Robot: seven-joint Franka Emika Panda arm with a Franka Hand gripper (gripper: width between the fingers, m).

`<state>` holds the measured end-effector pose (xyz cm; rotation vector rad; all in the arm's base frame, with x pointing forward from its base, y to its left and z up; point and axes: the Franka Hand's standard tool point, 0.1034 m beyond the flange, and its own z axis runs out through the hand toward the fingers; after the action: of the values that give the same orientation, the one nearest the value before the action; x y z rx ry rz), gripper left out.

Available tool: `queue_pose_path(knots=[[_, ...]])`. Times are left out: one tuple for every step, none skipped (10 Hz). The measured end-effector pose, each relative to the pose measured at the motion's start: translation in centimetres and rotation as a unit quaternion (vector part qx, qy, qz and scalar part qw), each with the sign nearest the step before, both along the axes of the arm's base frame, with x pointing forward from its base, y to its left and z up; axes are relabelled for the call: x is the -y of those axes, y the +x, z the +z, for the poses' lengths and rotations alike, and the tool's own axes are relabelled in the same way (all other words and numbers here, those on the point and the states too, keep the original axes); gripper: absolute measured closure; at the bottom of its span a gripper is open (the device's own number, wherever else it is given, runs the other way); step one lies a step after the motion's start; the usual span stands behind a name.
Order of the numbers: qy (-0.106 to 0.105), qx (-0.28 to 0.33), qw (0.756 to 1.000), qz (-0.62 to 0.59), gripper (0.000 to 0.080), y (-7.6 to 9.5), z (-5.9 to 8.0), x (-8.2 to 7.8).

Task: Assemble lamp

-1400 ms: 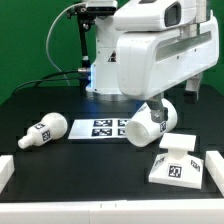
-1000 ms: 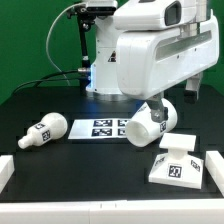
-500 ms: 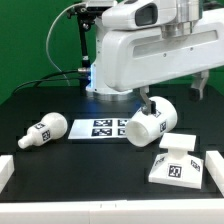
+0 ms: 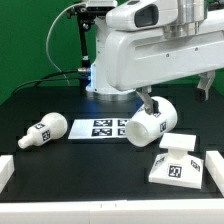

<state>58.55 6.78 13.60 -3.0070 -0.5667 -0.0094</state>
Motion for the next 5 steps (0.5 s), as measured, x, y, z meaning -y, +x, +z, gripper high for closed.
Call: queue_pose_path(knots=[[-0.02,-0.007,0.996,-0.091,0.01,-1.1,0.0,-1.0],[-0.036,-0.006,0.995,-0.097,0.01,-1.8,-0.3,-2.3],[-0.034,-0.002,0.995,-0.092,0.01,-2.2,-0.8,-2.6],[-0.003,0.027,0.996,-0.089,0.01,-2.1,-1.0,-1.7],[-0.001,0.024,0.995,-0.099,0.01,-2.5,-1.2,-1.0]])
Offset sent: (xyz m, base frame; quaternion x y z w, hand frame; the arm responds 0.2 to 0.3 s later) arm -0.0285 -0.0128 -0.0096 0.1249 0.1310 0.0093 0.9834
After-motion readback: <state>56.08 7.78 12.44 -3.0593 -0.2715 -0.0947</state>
